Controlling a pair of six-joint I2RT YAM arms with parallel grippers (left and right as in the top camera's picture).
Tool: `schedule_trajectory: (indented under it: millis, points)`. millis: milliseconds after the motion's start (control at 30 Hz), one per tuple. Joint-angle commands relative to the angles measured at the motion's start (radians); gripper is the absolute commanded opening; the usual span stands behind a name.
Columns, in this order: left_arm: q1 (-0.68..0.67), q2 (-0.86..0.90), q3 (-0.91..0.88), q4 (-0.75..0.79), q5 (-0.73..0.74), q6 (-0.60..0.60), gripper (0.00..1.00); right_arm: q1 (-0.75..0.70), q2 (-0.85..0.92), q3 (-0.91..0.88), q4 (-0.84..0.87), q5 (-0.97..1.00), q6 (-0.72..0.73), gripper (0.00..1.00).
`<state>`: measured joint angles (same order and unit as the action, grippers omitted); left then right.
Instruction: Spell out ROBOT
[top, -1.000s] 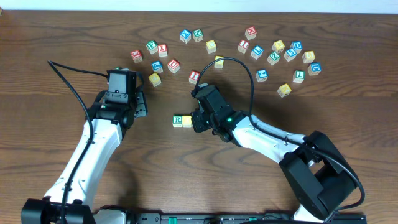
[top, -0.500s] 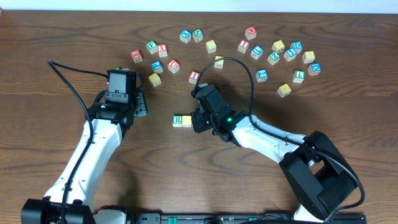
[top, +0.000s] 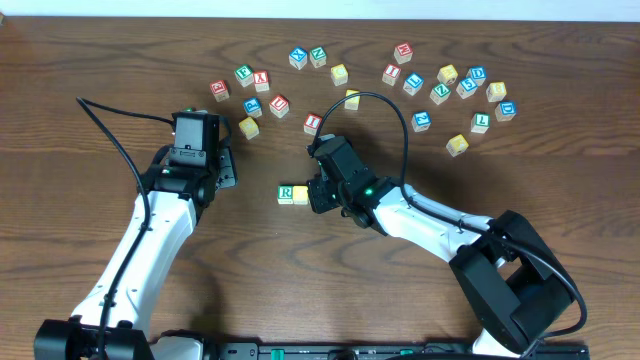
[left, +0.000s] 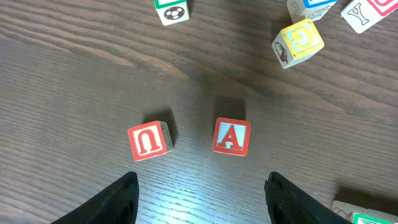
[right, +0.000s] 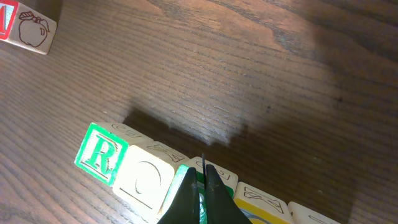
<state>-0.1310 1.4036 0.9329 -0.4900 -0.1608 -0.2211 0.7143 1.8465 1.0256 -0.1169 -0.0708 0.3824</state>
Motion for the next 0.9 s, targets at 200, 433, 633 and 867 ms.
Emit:
schedule_trajectory:
  millis: [200, 433, 633, 867]
  points:
    - [0.004, -0.014, 0.03, 0.001, -0.009, -0.002, 0.64, 0.007, 0.016, -0.012, -0.01, 0.072, 0.01, 0.01]
    - [0.004, -0.014, 0.03, 0.001, -0.009, -0.002, 0.64, 0.006, 0.016, -0.012, 0.023, 0.071, -0.041, 0.01]
    - [0.004, -0.014, 0.03, 0.001, -0.009, -0.002, 0.64, 0.007, 0.016, -0.012, 0.024, 0.064, -0.04, 0.01]
    - [0.004, -0.014, 0.03, 0.001, -0.009, -0.002, 0.64, 0.007, 0.016, -0.012, 0.028, 0.064, -0.048, 0.01]
